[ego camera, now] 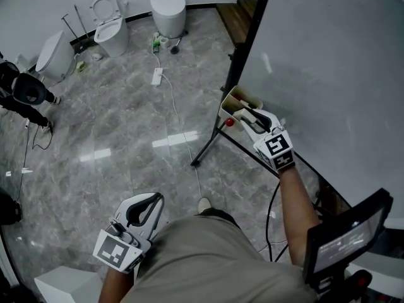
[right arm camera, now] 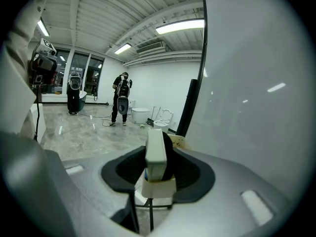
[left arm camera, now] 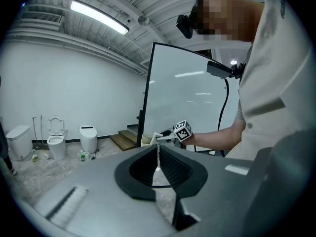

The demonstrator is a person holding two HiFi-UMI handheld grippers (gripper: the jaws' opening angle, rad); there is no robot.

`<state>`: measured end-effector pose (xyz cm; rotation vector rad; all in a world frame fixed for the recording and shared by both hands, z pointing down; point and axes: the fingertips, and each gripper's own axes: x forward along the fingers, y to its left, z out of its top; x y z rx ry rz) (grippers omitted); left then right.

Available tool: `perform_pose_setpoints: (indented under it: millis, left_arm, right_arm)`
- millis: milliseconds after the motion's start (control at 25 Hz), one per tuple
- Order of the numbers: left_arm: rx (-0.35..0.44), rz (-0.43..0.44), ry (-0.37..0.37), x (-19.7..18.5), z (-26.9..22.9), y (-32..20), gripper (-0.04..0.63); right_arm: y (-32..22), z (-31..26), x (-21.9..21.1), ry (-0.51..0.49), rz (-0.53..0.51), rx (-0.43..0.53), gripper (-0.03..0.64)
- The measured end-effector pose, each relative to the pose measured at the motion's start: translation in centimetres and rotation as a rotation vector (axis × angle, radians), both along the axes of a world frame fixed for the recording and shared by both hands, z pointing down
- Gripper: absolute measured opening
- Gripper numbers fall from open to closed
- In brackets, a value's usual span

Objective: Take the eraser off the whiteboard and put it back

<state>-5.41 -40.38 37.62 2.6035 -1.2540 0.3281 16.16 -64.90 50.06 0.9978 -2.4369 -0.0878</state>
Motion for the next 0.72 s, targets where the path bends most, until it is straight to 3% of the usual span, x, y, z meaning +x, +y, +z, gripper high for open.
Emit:
perform_pose_setpoints:
  millis: [200,720]
  left_arm:
    - [0.008,0.017,0.012,-0.6,0.2,1.3,0.018]
    - [0.034,0.079,0.053,-3.1,-0.1,7.6,0.018]
  right_arm:
    - [1.0,-1.9,0.3,-0.017,0.016,0.032,0.16]
    - [10.0,-11.1,-2.2,-0.026,0.049,0.182,0.158]
